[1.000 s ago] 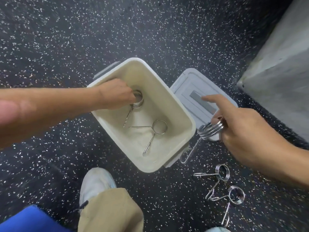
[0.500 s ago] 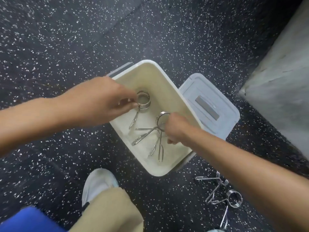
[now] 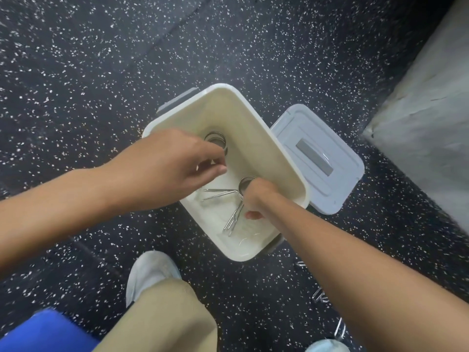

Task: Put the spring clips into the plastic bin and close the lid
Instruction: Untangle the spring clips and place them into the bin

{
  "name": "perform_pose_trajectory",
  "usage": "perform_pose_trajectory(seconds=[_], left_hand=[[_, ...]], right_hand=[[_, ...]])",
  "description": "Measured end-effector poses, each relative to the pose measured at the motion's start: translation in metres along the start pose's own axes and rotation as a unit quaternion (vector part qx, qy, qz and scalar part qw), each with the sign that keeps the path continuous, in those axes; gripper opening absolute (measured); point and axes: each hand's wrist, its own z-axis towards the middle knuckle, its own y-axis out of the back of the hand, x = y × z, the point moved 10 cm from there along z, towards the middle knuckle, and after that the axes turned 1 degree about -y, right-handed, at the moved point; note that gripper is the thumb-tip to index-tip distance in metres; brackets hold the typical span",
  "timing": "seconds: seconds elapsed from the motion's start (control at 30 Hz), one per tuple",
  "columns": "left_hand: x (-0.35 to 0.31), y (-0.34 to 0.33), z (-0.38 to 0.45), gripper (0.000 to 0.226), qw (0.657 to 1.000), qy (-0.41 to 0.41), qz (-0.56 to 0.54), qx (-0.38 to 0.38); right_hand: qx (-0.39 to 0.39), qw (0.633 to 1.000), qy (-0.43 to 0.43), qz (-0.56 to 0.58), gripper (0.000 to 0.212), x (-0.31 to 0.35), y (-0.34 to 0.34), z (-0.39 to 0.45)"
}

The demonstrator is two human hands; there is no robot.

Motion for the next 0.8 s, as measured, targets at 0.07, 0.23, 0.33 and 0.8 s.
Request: perform_pose_trajectory(seconds=[0.07, 0.23, 0.33, 0.8], left_hand=[[-0.003, -0.001, 0.0, 0.039, 1.0, 0.0, 0.004, 0.002], [-0.005, -0.003, 0.002, 0.043, 1.0, 0.005, 0.014, 0.01], [-0.011, -0.005, 0.006, 0.044, 1.0, -0.001, 0.023, 0.014], [-0.087, -0.045, 0.041, 0.038, 0.994, -0.087, 0.039, 0.044]], right_hand=[[-0.004, 1.0, -0.005, -0.009, 0.031, -0.001, 0.001, -0.002], [0.035, 0.998, 0.036, 0.03, 0.01, 0.008, 0.007, -0.012], [0.017, 0.996, 0.08, 0.02, 0.02, 0.015, 0.018, -0.033], [-0.148, 0.952, 0.253, -0.091, 0.023, -0.081, 0.104, -0.137]])
